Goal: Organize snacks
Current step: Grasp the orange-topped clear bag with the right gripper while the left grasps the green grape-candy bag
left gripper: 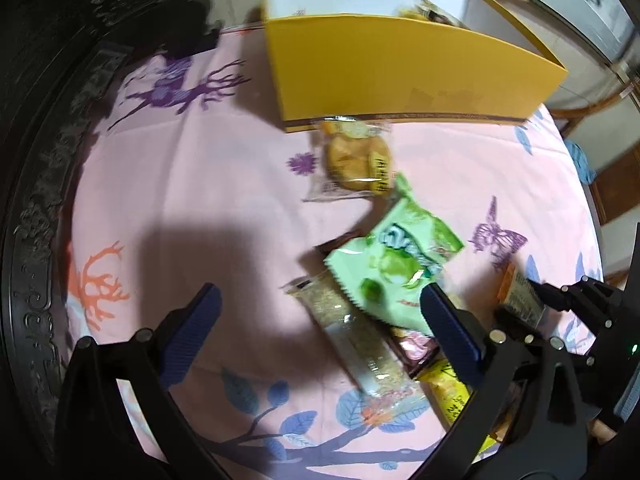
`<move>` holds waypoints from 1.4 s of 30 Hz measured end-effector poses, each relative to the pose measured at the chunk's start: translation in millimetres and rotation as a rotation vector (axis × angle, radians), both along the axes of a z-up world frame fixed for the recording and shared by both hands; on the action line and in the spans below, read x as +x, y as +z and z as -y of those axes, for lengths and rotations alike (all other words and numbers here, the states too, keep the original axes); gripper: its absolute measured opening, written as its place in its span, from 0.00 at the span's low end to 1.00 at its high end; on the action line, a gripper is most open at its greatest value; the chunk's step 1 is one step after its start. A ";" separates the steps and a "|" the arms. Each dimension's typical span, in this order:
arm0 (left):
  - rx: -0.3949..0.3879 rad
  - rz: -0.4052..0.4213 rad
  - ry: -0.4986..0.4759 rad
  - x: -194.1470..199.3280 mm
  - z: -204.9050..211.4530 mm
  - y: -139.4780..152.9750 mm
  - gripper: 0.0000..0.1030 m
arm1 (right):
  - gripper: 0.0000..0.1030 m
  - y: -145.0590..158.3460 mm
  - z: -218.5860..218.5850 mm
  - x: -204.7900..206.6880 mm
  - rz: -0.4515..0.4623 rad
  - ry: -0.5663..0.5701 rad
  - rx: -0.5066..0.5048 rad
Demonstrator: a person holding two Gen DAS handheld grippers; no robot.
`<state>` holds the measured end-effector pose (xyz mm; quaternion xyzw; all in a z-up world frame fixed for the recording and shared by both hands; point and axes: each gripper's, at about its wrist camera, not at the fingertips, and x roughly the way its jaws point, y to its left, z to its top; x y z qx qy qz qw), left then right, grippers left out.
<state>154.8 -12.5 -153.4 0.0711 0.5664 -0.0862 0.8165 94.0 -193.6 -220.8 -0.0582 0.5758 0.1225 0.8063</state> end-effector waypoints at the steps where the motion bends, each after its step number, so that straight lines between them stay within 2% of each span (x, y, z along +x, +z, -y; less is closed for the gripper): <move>1: 0.003 0.001 -0.023 0.3 6.0 -0.6 0.98 | 0.38 -0.9 8.8 -1.3 -0.006 -0.031 0.001; 4: 0.058 0.001 -0.123 5.4 36.1 -10.0 0.98 | 0.39 -2.5 30.7 -3.1 -0.019 -0.101 0.012; 8: 0.123 -0.013 -0.223 14.5 65.7 -29.8 0.97 | 0.41 -3.3 26.4 1.8 -0.026 -0.095 0.000; 9: 0.129 -0.021 -0.236 16.5 68.6 -34.5 0.95 | 0.42 -3.3 21.7 2.9 -0.026 -0.098 0.001; 11: 0.142 -0.040 -0.246 21.2 70.1 -44.3 0.78 | 0.42 -2.3 27.2 -2.0 -0.028 -0.107 0.010; 14: 0.098 -0.035 -0.238 22.5 62.2 -45.4 0.77 | 0.44 -1.6 29.1 -3.3 -0.031 -0.111 0.014; 17: 0.097 -0.017 -0.247 17.2 62.2 -45.2 0.76 | 0.64 -3.1 21.4 -2.3 -0.048 -0.095 0.015; 19: 0.089 -0.010 -0.248 13.0 62.3 -45.2 0.74 | 0.91 -7.1 6.5 -1.2 -0.070 -0.054 0.010; 20: 0.082 -0.010 -0.244 9.9 62.0 -45.4 0.73 | 0.92 -10.4 1.2 -0.3 -0.086 -0.043 0.001; 21: 0.083 -0.002 -0.239 8.1 61.8 -45.2 0.72 | 0.91 -11.6 0.1 -0.4 -0.080 -0.050 -0.004; 23: 0.080 0.013 -0.231 5.0 57.8 -44.0 0.68 | 0.74 -8.9 3.9 -2.8 -0.047 -0.087 -0.009; 25: 0.073 0.020 -0.220 4.4 58.0 -43.6 0.64 | 0.37 -3.9 12.6 -4.9 -0.017 -0.107 -0.006; 27: 0.056 0.020 -0.212 -0.4 58.7 -39.3 0.60 | 0.37 -2.4 21.6 -4.6 -0.016 -0.121 -0.005; 28: 0.051 0.033 -0.210 -3.5 59.4 -34.4 0.53 | 0.37 -2.0 23.9 -4.6 -0.015 -0.123 -0.011; 29: 0.029 0.036 -0.208 -4.5 58.9 -28.4 0.31 | 0.36 -1.0 26.8 -5.1 -0.012 -0.125 -0.009; 30: 0.004 0.023 -0.204 -4.6 60.3 -24.4 0.24 | 0.36 4.0 29.1 -6.3 0.004 -0.132 0.008; 34: -0.017 -0.006 -0.181 -1.3 57.6 -25.4 0.24 | 0.36 31.6 31.9 -4.7 0.079 -0.134 0.043; 38: -0.006 -0.006 -0.201 -1.4 60.9 -28.2 0.25 | 0.36 40.4 31.5 1.5 0.095 -0.138 0.045; 39: 0.004 -0.010 -0.212 -0.5 61.9 -30.5 0.28 | 0.36 40.0 32.7 2.9 0.091 -0.143 0.049; 41: 0.042 -0.044 -0.221 0.5 65.5 -41.8 0.49 | 0.36 38.2 30.9 2.6 0.086 -0.152 0.058; 42: 0.052 -0.038 -0.224 -0.5 65.5 -44.2 0.50 | 0.36 37.2 31.1 1.9 0.080 -0.157 0.065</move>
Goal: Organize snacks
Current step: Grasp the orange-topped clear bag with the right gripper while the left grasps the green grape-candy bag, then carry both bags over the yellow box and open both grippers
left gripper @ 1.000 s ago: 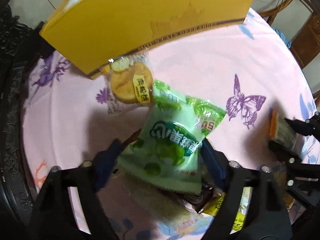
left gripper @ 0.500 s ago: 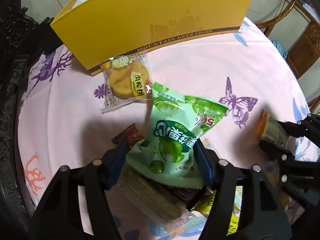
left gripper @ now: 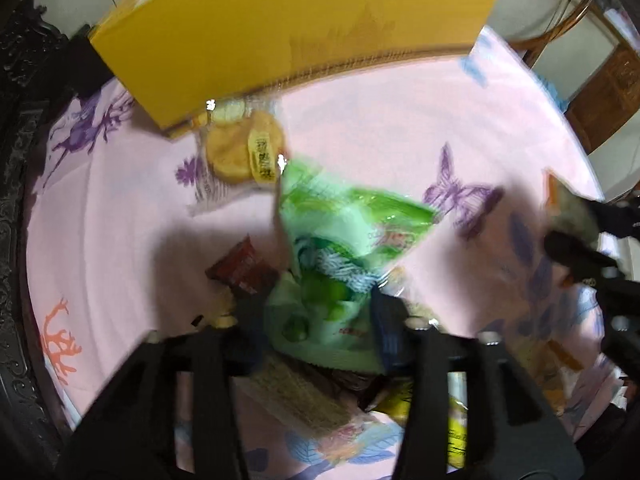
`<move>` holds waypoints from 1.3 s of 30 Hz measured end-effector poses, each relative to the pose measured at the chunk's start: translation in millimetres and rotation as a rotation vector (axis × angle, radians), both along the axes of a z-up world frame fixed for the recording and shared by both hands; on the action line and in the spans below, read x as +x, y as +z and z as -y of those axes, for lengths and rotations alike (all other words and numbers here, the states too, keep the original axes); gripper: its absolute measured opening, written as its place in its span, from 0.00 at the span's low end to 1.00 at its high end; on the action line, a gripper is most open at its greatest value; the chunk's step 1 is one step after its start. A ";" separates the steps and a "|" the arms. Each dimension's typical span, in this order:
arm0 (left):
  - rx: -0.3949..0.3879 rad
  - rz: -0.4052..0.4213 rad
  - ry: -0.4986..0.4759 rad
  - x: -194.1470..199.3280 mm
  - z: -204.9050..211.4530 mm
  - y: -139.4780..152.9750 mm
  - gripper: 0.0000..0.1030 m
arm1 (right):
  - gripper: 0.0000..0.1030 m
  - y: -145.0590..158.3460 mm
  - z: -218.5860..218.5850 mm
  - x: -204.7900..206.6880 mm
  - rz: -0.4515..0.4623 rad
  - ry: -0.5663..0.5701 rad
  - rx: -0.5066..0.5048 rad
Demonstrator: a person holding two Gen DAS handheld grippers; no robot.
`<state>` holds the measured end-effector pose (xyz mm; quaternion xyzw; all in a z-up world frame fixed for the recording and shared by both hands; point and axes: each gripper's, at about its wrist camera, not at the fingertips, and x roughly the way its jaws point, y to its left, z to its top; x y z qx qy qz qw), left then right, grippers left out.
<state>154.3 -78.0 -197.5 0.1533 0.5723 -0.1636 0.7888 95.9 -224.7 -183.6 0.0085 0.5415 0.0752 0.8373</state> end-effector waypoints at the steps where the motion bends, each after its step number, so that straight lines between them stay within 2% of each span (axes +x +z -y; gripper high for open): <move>1: 0.016 0.014 -0.017 -1.4 2.9 -1.0 0.53 | 0.36 -0.3 0.2 -2.1 -0.005 -0.007 0.012; 4: 0.121 0.070 -0.096 -8.2 19.8 -6.8 0.61 | 0.36 -0.6 2.2 -6.6 -0.006 -0.020 0.018; 7: 0.113 0.078 -0.091 -5.3 21.0 -4.0 0.60 | 0.37 1.7 4.9 -8.2 0.003 -0.031 0.019; 10: 0.133 0.106 -0.100 -9.0 20.7 1.7 0.37 | 0.37 5.1 5.8 -9.6 0.020 -0.033 0.021; 15: 0.049 0.069 -0.020 -4.2 2.8 10.4 0.31 | 0.37 10.1 7.0 -9.5 0.041 -0.033 0.025; 18: -0.063 0.018 0.093 1.7 -18.8 25.5 0.30 | 0.37 15.3 4.5 -9.5 0.059 -0.021 0.025; 21: -0.153 0.013 0.170 3.0 -38.0 45.6 0.30 | 0.37 21.5 0.8 -9.1 0.076 -0.014 0.029; 27: -0.215 0.098 0.209 11.9 -36.4 97.1 0.30 | 0.37 48.0 -9.4 13.3 0.145 0.007 0.026; 34: -0.254 0.235 0.242 73.2 -19.1 162.4 0.30 | 0.37 122.5 -2.1 78.3 0.310 -0.032 0.048; 39: -0.253 0.252 0.269 117.5 -9.9 176.5 0.30 | 0.37 145.0 6.0 116.6 0.345 -0.053 0.072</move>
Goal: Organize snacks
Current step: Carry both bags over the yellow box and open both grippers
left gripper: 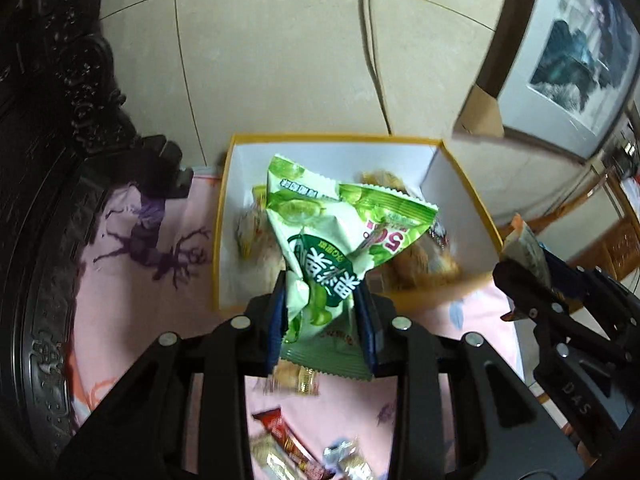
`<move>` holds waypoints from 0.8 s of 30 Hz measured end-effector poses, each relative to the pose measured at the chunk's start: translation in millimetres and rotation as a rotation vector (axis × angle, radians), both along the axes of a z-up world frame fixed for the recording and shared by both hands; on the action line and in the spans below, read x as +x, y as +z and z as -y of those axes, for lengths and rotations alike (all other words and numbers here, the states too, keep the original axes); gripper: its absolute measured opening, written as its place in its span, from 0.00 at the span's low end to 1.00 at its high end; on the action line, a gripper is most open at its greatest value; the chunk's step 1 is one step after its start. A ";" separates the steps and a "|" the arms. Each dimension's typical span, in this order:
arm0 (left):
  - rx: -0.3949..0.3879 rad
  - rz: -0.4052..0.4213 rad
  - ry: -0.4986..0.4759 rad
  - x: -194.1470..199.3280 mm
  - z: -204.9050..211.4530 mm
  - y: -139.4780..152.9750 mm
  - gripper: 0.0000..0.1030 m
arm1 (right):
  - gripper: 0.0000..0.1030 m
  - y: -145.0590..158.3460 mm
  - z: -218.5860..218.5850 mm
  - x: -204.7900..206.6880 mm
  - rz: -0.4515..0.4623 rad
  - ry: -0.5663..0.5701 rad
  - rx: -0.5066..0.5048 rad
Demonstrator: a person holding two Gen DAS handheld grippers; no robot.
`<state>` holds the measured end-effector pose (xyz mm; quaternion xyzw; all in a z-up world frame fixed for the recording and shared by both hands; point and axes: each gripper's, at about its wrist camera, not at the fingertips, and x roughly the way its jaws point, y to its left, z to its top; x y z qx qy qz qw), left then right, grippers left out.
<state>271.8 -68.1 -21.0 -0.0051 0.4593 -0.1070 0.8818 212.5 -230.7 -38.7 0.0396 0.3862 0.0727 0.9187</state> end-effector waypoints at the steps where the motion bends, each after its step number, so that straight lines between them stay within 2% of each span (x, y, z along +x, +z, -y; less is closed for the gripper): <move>1: -0.002 0.001 0.004 5.2 1.6 1.0 0.30 | 0.37 2.8 1.8 9.2 0.002 -0.004 0.006; 13: 0.008 0.030 0.006 49.6 16.3 9.2 0.31 | 0.39 15.2 5.3 62.4 0.042 -0.011 -0.011; 14: 0.014 0.035 0.009 53.0 16.5 9.9 0.37 | 0.42 16.6 5.5 65.7 0.047 -0.017 -0.016; 15: 0.022 0.041 0.016 56.0 16.8 11.4 0.47 | 0.62 17.9 6.0 69.2 0.055 -0.022 -0.021; 16: 0.039 0.059 0.042 59.6 15.4 14.4 0.66 | 0.77 19.4 6.5 73.7 0.064 -0.041 -0.040; 17: 0.050 0.071 0.064 61.4 12.7 16.5 0.80 | 0.81 20.6 8.2 76.2 0.075 -0.063 -0.051; 18: 0.046 0.085 0.080 62.9 8.2 19.1 0.86 | 0.89 22.3 12.2 78.0 0.083 -0.082 -0.046; 19: 0.020 0.095 0.086 63.3 3.0 21.2 0.90 | 0.93 23.7 17.3 80.0 0.083 -0.094 -0.022; 24: 0.008 0.096 0.095 65.4 -6.5 21.3 0.90 | 0.93 19.1 20.4 82.9 0.055 -0.093 -0.024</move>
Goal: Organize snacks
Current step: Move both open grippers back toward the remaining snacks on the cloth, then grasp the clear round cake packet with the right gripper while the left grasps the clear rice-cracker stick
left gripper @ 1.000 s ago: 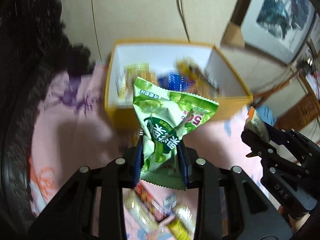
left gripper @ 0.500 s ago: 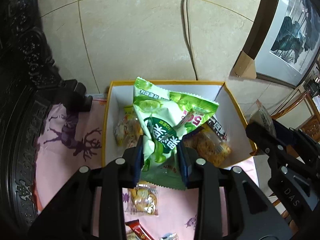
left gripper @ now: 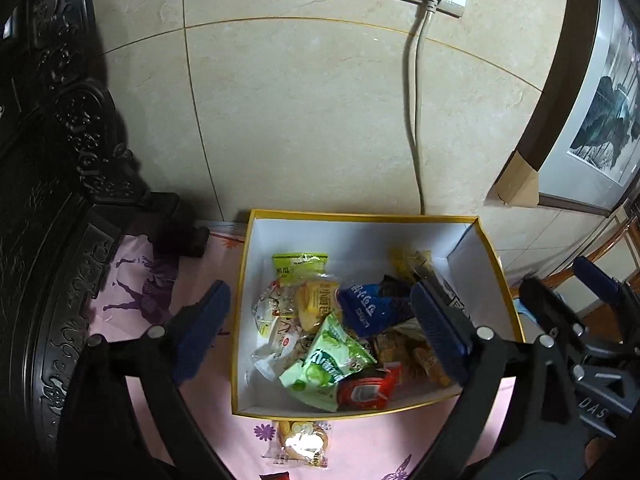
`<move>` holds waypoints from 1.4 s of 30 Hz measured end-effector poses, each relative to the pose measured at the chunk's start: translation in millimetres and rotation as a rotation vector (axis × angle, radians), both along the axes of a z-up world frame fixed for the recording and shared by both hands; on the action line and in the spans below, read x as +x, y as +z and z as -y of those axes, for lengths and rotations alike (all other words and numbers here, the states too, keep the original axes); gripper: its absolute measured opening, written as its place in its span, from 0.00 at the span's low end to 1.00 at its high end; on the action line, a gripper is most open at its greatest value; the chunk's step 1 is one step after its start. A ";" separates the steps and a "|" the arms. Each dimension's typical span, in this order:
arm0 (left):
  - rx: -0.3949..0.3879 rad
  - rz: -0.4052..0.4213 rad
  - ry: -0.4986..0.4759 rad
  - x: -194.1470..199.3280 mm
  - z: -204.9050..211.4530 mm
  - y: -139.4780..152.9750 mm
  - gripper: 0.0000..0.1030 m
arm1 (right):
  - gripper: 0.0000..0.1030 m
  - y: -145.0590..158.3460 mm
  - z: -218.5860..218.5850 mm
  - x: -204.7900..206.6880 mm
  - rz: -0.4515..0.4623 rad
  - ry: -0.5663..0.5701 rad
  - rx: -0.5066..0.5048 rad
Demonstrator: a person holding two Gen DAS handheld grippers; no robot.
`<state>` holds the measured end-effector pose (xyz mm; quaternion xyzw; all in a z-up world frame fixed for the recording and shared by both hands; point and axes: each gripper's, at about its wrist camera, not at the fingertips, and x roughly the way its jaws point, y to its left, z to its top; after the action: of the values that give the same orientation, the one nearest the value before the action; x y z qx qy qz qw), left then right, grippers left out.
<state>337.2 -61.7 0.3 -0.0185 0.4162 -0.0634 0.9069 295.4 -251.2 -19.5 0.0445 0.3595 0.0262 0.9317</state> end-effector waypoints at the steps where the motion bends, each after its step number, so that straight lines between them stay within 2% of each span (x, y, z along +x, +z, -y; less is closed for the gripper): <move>1: 0.005 -0.001 -0.003 -0.2 0.3 -0.6 0.90 | 0.93 -1.4 -1.2 0.3 -0.008 0.004 0.003; 7: 0.034 0.005 -0.007 -8.3 -0.9 -0.8 0.90 | 0.93 -4.3 -12.1 -13.8 -0.021 0.034 -0.003; 12: 0.112 0.024 0.086 -41.1 -38.8 -4.6 0.90 | 0.93 -11.5 -23.2 -43.9 -0.025 0.079 0.031; 14: 0.140 0.000 0.148 -63.5 -65.5 -20.3 0.91 | 0.93 -29.1 -31.7 -62.2 -0.070 0.118 0.081; 16: 0.113 -0.059 0.191 -88.6 -91.4 -44.0 0.91 | 0.93 -51.7 -45.4 -74.9 -0.132 0.159 0.112; 19: 0.069 -0.141 0.214 -125.5 -114.6 -76.8 0.91 | 0.93 -95.1 -79.4 -91.4 -0.228 0.231 0.116; 21: 0.076 -0.162 0.212 -146.7 -121.2 -88.4 0.91 | 0.93 -122.8 -103.2 -97.9 -0.288 0.265 0.139; 24: 0.100 -0.178 0.209 -176.4 -132.6 -99.6 0.91 | 0.93 -147.8 -124.8 -97.1 -0.324 0.232 0.154; 27: 0.123 -0.201 0.216 -193.0 -146.6 -103.5 0.91 | 0.93 -165.8 -138.2 -88.7 -0.325 0.134 0.139; 36: 0.071 -0.229 0.273 -216.9 -184.1 -100.4 0.91 | 0.95 -208.6 -163.6 -61.8 -0.366 0.094 0.034; 38: 0.062 -0.229 0.274 -217.3 -184.7 -100.2 0.91 | 0.92 -210.1 -168.4 -63.2 -0.335 0.111 -0.006; 39: 0.060 -0.229 0.271 -217.4 -184.0 -99.8 0.91 | 0.86 -209.9 -170.5 -64.2 -0.329 0.116 -0.039; 40: 0.062 -0.230 0.266 -217.3 -182.2 -99.6 0.91 | 0.71 -208.9 -171.3 -64.9 -0.326 0.112 -0.067; 41: 0.063 -0.232 0.261 -216.7 -180.9 -99.8 0.91 | 0.63 -205.5 -170.7 -66.0 -0.313 0.130 -0.070; 42: 0.065 -0.232 0.256 -215.9 -178.8 -100.1 0.91 | 0.61 -203.5 -168.6 -65.4 -0.319 0.146 -0.063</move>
<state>121.2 117.1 -99.8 -0.0494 0.5142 0.0687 0.8535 230.0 -82.6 -223.0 -0.0075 0.5056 0.0753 0.8595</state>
